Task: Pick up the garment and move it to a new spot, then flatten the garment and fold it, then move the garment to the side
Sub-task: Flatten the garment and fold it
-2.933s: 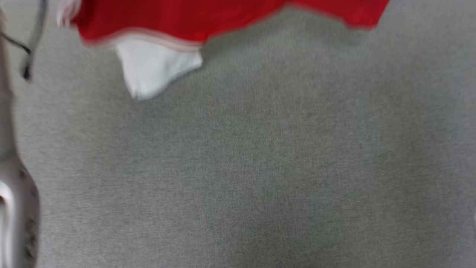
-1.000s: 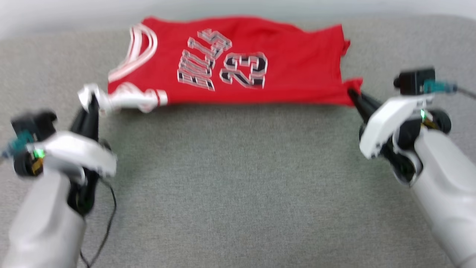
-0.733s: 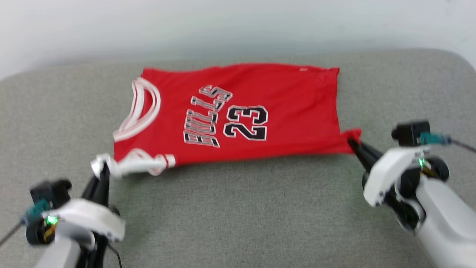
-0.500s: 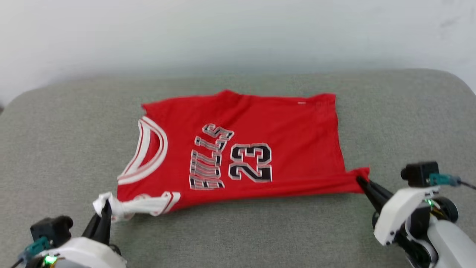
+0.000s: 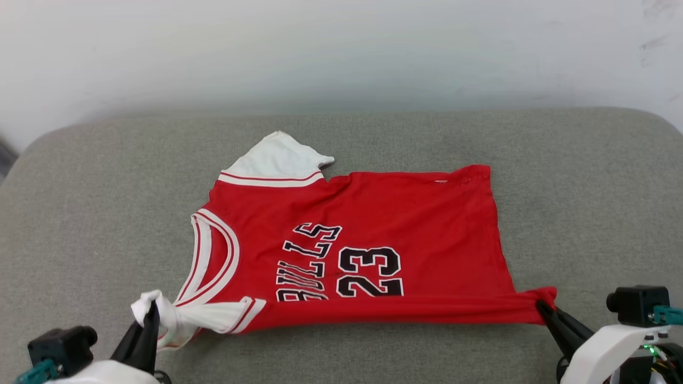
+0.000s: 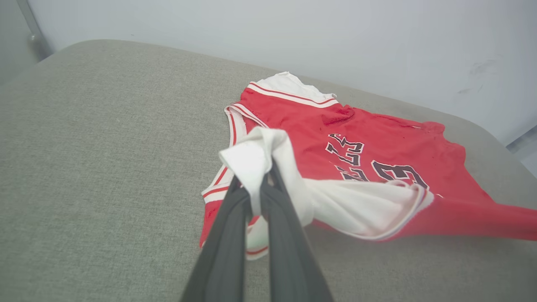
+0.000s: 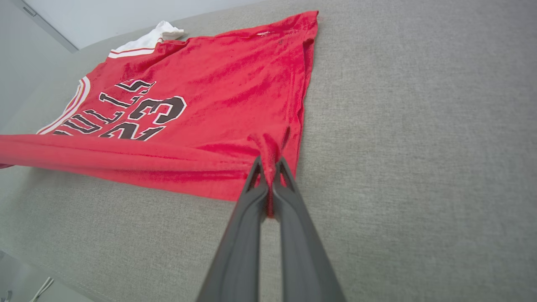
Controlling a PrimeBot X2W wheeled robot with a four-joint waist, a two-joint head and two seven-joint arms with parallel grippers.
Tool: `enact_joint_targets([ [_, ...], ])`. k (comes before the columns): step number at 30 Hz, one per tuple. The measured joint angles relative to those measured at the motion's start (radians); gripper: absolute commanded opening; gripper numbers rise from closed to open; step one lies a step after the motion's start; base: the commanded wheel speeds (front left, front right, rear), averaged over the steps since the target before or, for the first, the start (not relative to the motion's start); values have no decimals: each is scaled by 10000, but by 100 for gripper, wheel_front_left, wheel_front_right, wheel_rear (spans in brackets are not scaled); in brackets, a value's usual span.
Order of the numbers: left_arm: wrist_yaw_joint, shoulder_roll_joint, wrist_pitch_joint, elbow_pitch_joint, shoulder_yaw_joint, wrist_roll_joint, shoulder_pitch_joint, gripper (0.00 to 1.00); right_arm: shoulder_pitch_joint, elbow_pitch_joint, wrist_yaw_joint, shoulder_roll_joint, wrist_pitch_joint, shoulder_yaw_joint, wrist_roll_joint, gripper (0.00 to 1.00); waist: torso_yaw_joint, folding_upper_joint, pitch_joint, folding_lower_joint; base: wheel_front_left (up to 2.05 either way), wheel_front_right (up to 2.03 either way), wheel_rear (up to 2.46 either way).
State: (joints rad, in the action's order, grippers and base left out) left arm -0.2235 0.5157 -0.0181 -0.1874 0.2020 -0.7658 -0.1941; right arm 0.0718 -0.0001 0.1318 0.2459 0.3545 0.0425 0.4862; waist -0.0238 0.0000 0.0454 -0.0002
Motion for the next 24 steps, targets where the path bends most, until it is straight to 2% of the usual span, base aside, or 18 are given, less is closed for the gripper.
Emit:
enact_joint_targets([
  [5, 142, 48, 127, 132, 63, 46, 762, 0, -123, -669, -2, -481, 802, -238, -535, 0, -33, 1, 303, 1, 0, 0, 0],
  [9, 541, -27, 196, 932, 215, -54, 1739, 0, -997, -533, -2, -596, 1266, -138, -936, 0, -87, 0, 821, 2, 0, 0, 0],
  [16, 1210, -278, 251, 2527, 556, -148, 3105, 0, -2397, 871, -6, -512, 1340, 360, -865, 0, -148, 1, 1697, 4, 0, 0, 0],
  [17, 1417, -359, 232, 3093, 617, -221, 3420, 0, -2695, 1377, -6, -495, 1175, 558, -813, 0, -158, 0, 1907, 4, 0, 0, 0],
  [22, 1835, -616, 291, 4242, 894, -322, 4034, 0, -3392, 2589, -6, -347, 667, 1047, -623, 0, -190, 1, 2225, 4, 0, 0, 0],
  [23, 1942, -667, 301, 4468, 913, -368, 4145, 0, -3510, 2792, -6, -334, 523, 1104, -596, 4, -191, 0, 2257, 4, 0, 0, 0],
  [24, 2046, -708, 322, 4660, 949, -414, 4265, 14, -3614, 2989, -6, -322, 395, 1189, -554, 31, -191, 0, 2280, 4, 0, 0, 0],
])
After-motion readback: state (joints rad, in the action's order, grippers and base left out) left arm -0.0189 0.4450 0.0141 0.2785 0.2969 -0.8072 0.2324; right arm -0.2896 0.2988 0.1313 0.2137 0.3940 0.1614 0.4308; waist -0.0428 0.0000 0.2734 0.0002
